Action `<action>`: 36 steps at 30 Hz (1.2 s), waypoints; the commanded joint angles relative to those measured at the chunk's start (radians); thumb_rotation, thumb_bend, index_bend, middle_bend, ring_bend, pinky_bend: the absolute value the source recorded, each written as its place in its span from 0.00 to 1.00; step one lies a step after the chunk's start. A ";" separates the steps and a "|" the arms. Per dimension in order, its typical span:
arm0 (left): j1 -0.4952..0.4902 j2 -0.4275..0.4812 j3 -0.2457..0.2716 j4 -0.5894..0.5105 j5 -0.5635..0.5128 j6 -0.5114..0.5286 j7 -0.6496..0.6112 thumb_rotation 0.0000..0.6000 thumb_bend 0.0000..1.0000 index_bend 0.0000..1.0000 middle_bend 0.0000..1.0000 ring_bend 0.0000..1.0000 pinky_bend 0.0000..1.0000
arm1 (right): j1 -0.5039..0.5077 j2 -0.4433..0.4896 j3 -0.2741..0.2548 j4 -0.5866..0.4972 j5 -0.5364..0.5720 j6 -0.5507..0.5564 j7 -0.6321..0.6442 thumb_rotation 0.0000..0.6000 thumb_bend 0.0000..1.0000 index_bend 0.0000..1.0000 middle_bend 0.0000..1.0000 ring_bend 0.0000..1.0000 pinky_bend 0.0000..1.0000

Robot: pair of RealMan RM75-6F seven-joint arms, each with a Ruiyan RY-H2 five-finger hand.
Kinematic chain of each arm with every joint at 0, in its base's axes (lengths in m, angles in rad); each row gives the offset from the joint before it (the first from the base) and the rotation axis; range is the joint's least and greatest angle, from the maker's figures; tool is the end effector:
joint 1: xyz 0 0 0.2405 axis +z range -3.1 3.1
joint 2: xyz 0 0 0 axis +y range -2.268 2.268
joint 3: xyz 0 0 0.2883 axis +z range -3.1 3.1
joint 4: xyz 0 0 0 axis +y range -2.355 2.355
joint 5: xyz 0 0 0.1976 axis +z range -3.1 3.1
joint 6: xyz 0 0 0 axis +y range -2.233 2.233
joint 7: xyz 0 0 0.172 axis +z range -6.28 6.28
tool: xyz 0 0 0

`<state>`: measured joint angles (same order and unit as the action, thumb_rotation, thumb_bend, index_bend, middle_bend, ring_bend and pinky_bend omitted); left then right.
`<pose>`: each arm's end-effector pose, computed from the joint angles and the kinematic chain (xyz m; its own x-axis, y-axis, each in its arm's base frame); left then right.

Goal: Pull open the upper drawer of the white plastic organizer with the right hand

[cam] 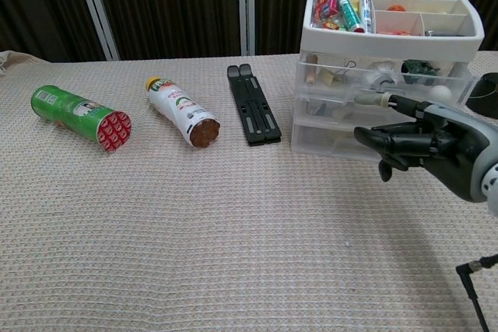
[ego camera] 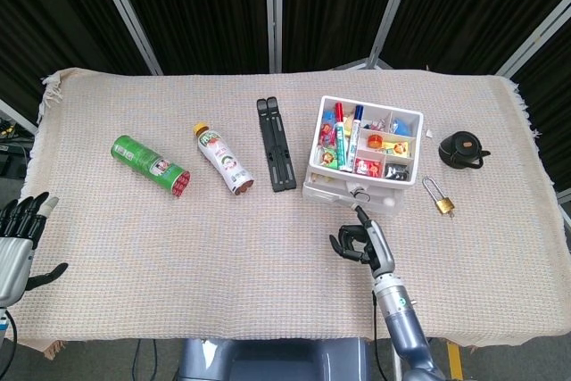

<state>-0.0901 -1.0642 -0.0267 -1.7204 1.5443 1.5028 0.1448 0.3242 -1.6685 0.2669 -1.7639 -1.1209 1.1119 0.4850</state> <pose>-0.3100 0.2057 0.1900 0.4813 0.0011 0.8766 0.8749 -0.0627 -0.4803 -0.1964 -0.2857 -0.0228 -0.7628 -0.2241 0.6066 -0.6456 0.2119 -0.7337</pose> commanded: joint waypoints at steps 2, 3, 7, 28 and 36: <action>0.000 -0.001 0.001 -0.001 0.002 0.000 0.004 1.00 0.02 0.00 0.00 0.00 0.00 | -0.021 0.015 -0.022 -0.019 -0.029 0.020 0.007 1.00 0.29 0.12 0.76 0.83 0.68; 0.000 -0.001 0.001 -0.001 0.002 0.000 0.005 1.00 0.02 0.00 0.00 0.00 0.00 | -0.028 0.019 -0.031 -0.023 -0.040 0.028 0.005 1.00 0.29 0.12 0.76 0.83 0.68; 0.001 -0.002 0.001 -0.003 0.002 0.003 0.008 1.00 0.02 0.00 0.00 0.00 0.00 | -0.057 0.027 -0.068 -0.030 -0.102 0.073 0.008 1.00 0.29 0.12 0.75 0.83 0.67; 0.008 -0.001 -0.003 -0.011 0.002 0.019 0.022 1.00 0.02 0.00 0.00 0.00 0.00 | -0.077 0.147 -0.084 -0.076 -0.269 0.265 -0.565 1.00 0.27 0.20 0.74 0.81 0.67; 0.008 0.001 -0.004 -0.011 0.000 0.019 0.019 1.00 0.02 0.00 0.00 0.00 0.00 | -0.044 0.135 -0.037 -0.081 -0.184 0.252 -0.715 1.00 0.27 0.24 0.74 0.81 0.67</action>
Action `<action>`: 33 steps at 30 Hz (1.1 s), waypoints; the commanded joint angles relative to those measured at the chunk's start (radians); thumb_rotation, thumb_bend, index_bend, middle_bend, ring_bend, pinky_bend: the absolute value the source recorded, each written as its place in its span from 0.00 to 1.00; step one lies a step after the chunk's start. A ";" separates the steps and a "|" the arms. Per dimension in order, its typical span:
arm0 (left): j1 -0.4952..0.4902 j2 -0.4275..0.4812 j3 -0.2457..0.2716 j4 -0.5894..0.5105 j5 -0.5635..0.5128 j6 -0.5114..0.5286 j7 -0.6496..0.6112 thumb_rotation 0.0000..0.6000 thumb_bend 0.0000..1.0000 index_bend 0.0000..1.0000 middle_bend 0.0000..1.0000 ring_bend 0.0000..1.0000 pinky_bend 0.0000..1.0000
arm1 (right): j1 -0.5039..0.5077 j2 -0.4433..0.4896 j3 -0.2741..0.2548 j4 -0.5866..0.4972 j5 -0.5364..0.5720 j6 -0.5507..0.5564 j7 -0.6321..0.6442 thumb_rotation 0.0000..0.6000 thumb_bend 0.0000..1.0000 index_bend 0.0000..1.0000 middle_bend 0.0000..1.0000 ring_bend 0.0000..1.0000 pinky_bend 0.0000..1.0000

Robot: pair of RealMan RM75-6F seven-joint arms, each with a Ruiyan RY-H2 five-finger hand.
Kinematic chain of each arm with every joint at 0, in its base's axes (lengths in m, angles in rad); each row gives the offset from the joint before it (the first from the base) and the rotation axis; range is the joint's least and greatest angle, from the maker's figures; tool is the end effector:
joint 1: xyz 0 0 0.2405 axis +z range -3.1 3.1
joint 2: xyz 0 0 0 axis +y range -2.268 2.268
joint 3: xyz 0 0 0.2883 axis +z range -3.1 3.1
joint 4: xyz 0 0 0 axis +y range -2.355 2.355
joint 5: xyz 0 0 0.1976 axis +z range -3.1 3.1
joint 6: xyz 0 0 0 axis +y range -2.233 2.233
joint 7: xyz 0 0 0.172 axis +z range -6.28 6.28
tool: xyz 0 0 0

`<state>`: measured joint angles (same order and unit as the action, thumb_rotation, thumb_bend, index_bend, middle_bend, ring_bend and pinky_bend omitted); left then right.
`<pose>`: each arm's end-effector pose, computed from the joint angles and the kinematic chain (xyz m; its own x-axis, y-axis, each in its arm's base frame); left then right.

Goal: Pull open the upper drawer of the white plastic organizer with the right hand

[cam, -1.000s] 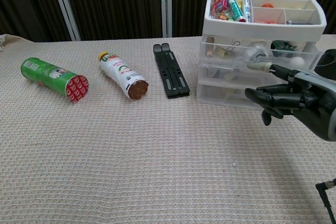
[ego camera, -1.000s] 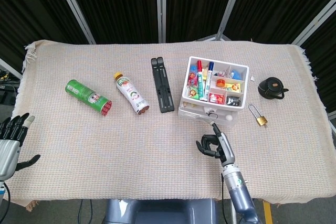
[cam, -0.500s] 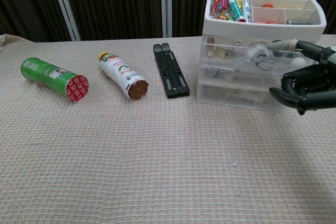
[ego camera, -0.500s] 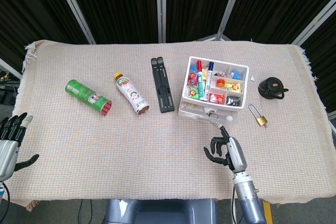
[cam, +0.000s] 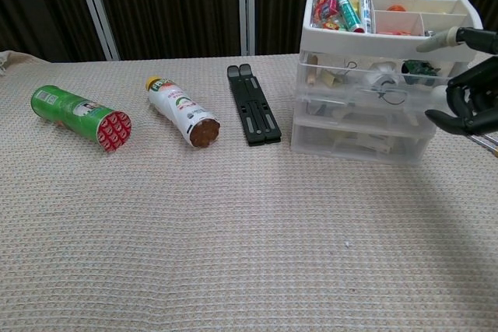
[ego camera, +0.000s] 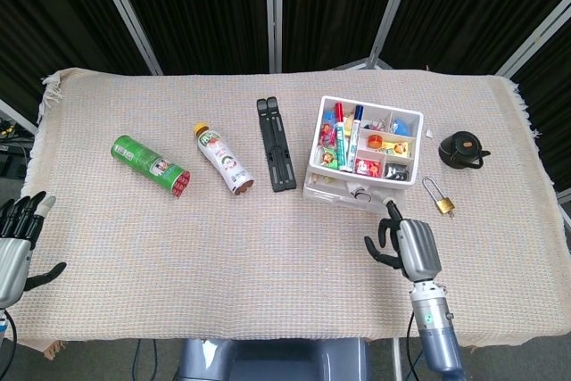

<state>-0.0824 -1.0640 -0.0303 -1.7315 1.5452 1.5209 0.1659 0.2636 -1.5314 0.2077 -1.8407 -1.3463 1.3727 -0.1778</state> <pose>-0.3078 0.2039 0.1926 0.4891 -0.0172 0.8721 0.8704 -0.0547 -0.4892 -0.2064 -0.2721 0.0568 -0.0840 -0.0479 0.9953 -0.9911 -0.0992 -0.0884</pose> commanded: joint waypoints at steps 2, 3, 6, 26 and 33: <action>0.000 0.001 -0.001 0.001 -0.002 0.000 -0.004 1.00 0.02 0.00 0.00 0.00 0.00 | 0.024 -0.006 0.032 -0.005 0.068 -0.014 -0.075 1.00 0.27 0.25 0.74 0.81 0.67; 0.000 0.001 -0.001 0.001 -0.002 -0.001 -0.004 1.00 0.02 0.00 0.00 0.00 0.00 | 0.027 -0.007 0.037 -0.005 0.079 -0.016 -0.085 1.00 0.27 0.25 0.74 0.81 0.67; -0.001 0.002 -0.001 0.001 -0.001 -0.002 -0.004 1.00 0.02 0.00 0.00 0.00 0.00 | 0.034 -0.011 0.045 -0.003 0.105 -0.021 -0.104 1.00 0.27 0.25 0.74 0.81 0.67; 0.001 0.003 0.001 0.001 0.004 0.003 -0.008 1.00 0.02 0.00 0.00 0.00 0.00 | 0.066 -0.029 0.056 -0.008 0.197 -0.038 -0.155 1.00 0.27 0.39 0.74 0.81 0.67; 0.001 0.003 0.001 0.000 0.008 0.004 -0.006 1.00 0.02 0.00 0.00 0.00 0.00 | 0.062 -0.024 0.040 -0.020 0.174 -0.022 -0.148 1.00 0.27 0.43 0.74 0.81 0.67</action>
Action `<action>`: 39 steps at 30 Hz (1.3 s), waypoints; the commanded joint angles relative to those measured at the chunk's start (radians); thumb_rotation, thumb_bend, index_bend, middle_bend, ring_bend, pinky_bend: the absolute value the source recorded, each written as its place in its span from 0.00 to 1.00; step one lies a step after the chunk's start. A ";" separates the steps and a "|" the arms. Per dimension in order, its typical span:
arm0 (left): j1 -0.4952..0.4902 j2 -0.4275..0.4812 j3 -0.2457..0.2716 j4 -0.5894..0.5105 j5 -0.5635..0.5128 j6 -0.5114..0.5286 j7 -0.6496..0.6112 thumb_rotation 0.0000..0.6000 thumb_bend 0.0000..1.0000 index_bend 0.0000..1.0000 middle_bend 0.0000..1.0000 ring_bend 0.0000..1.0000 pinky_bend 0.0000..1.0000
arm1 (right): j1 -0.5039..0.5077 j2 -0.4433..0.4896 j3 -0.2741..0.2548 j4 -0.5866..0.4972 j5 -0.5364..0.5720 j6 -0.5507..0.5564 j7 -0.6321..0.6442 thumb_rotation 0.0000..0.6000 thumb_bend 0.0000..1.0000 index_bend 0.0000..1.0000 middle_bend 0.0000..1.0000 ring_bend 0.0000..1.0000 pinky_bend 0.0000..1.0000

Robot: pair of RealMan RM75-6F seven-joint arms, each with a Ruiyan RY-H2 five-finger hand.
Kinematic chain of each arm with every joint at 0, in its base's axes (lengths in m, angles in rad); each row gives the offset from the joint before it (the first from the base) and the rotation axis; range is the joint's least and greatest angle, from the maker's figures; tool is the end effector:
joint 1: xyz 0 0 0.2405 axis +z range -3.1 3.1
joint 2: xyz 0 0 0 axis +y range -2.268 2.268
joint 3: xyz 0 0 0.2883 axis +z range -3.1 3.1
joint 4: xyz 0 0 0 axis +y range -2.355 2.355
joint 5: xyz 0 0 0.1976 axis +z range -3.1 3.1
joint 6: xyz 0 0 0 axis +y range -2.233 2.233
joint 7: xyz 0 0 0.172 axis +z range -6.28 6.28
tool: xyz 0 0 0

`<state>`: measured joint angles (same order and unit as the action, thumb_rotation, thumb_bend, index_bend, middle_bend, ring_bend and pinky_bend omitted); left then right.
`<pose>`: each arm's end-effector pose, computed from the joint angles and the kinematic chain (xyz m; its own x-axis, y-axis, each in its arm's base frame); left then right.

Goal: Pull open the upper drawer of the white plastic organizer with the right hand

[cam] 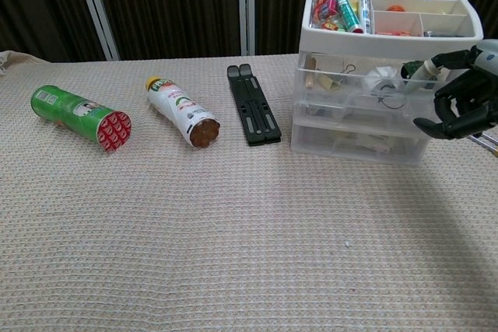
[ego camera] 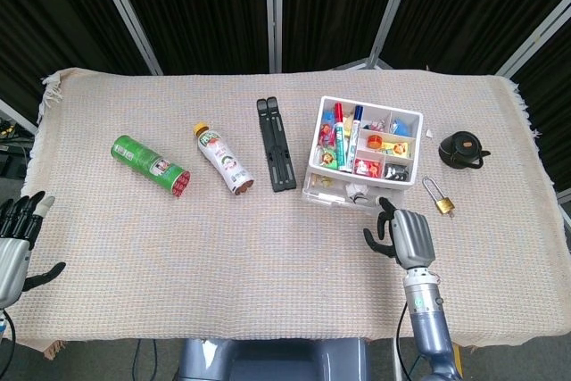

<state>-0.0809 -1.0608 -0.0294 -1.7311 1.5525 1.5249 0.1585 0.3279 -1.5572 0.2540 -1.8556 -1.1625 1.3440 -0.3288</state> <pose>-0.3070 0.2032 0.1937 0.4859 -0.0205 0.8738 0.8718 -0.0599 -0.4862 -0.2053 -0.2922 0.0455 -0.0156 -0.0854 0.9962 -0.9998 -0.0108 -0.0166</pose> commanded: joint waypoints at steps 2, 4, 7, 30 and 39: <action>0.000 -0.001 0.001 0.000 0.001 0.000 0.003 1.00 0.02 0.00 0.00 0.00 0.00 | -0.006 0.003 -0.013 -0.011 -0.022 0.014 0.010 1.00 0.27 0.43 0.74 0.81 0.67; 0.000 -0.001 0.001 -0.001 0.002 0.001 0.004 1.00 0.02 0.00 0.00 0.00 0.00 | -0.009 0.005 -0.020 -0.015 -0.032 0.019 0.015 1.00 0.27 0.44 0.74 0.81 0.67; 0.001 -0.002 0.001 -0.002 0.002 0.001 0.006 1.00 0.02 0.00 0.00 0.00 0.00 | -0.015 0.008 -0.035 -0.020 -0.044 0.025 0.019 1.00 0.27 0.45 0.74 0.81 0.67; 0.000 -0.002 0.000 -0.007 0.001 -0.002 0.012 1.00 0.02 0.00 0.00 0.00 0.00 | -0.062 0.025 -0.129 -0.042 -0.154 0.071 0.055 1.00 0.27 0.47 0.74 0.81 0.67; 0.000 -0.002 0.002 -0.008 0.004 -0.002 0.014 1.00 0.02 0.00 0.00 0.00 0.00 | -0.084 0.037 -0.171 -0.060 -0.196 0.082 0.063 1.00 0.27 0.47 0.74 0.81 0.67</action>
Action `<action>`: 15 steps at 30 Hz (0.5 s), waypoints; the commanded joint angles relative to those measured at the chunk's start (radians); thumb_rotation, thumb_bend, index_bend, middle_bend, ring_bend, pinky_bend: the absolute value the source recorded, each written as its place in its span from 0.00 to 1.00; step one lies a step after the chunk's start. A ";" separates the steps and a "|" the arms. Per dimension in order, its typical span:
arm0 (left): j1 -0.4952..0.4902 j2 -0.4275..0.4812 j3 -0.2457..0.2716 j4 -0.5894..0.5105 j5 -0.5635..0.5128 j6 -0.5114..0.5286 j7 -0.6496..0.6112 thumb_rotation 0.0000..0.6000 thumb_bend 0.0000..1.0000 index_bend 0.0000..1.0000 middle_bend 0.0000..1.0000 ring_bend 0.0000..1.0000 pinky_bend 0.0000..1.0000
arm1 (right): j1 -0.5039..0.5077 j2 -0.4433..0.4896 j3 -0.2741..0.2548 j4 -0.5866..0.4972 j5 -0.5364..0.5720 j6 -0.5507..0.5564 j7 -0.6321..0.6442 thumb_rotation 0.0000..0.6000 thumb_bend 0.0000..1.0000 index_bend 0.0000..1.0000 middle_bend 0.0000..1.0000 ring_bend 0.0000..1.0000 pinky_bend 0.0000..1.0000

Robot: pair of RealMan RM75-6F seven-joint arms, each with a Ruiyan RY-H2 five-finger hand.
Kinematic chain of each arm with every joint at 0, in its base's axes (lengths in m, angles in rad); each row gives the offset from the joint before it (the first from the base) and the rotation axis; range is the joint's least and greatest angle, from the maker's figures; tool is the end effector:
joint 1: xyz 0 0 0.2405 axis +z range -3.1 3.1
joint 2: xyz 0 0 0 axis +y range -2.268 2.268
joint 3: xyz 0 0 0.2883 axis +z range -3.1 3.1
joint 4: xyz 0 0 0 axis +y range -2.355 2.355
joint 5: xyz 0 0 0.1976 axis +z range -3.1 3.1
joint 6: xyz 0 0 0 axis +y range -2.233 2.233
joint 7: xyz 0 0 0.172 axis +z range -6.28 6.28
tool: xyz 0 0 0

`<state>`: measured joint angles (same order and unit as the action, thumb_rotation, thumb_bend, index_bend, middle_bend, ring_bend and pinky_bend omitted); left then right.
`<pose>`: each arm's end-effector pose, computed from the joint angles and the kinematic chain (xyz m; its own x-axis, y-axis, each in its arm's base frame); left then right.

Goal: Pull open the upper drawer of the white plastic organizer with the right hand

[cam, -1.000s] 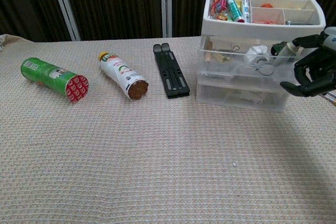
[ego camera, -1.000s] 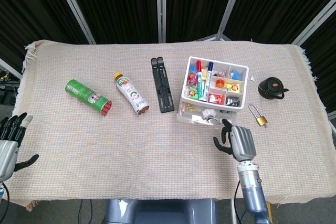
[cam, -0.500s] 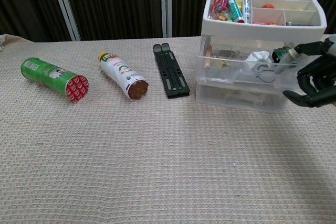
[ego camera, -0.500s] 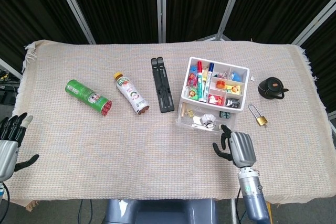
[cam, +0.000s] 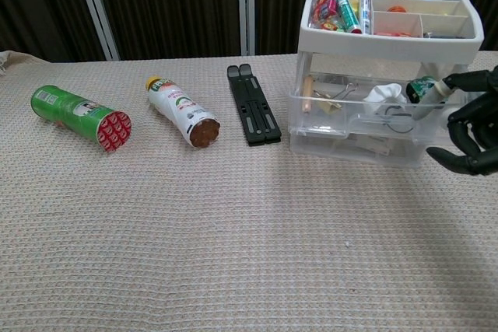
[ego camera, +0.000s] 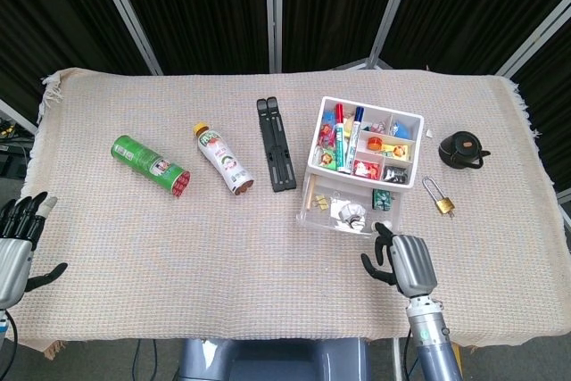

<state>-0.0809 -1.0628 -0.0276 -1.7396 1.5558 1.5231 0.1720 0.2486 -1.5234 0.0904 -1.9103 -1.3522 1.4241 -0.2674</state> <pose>-0.3051 0.2026 0.1917 0.4888 -0.0176 0.8722 0.8700 -0.0638 -0.4889 -0.2048 -0.2434 0.0461 -0.0285 -0.1167 0.9928 -0.9958 -0.0831 -0.0384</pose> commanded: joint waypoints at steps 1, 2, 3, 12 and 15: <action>0.000 0.000 0.000 0.000 0.001 0.000 0.001 1.00 0.02 0.00 0.00 0.00 0.00 | -0.007 0.005 -0.012 -0.008 -0.009 0.001 0.003 1.00 0.27 0.47 0.74 0.81 0.67; 0.000 0.000 0.000 0.000 0.001 0.000 0.001 1.00 0.02 0.00 0.00 0.00 0.00 | -0.009 0.006 -0.016 -0.010 -0.011 0.002 0.003 1.00 0.27 0.47 0.74 0.81 0.67; 0.000 -0.001 0.000 0.000 0.002 0.000 0.001 1.00 0.02 0.00 0.00 0.00 0.00 | -0.011 0.007 -0.019 -0.011 -0.015 0.002 0.003 1.00 0.27 0.47 0.74 0.81 0.67; 0.000 0.001 -0.001 0.000 0.000 0.001 -0.002 1.00 0.02 0.00 0.00 0.00 0.00 | -0.026 -0.002 -0.044 -0.003 -0.059 0.016 0.004 1.00 0.26 0.45 0.74 0.81 0.67; 0.000 0.001 -0.001 0.001 0.000 0.001 -0.004 1.00 0.02 0.00 0.00 0.00 0.00 | -0.030 -0.007 -0.047 0.002 -0.065 0.017 0.002 1.00 0.26 0.36 0.74 0.81 0.67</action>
<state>-0.0804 -1.0615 -0.0284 -1.7385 1.5557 1.5243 0.1684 0.2198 -1.5295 0.0440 -1.9092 -1.4158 1.4409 -0.2656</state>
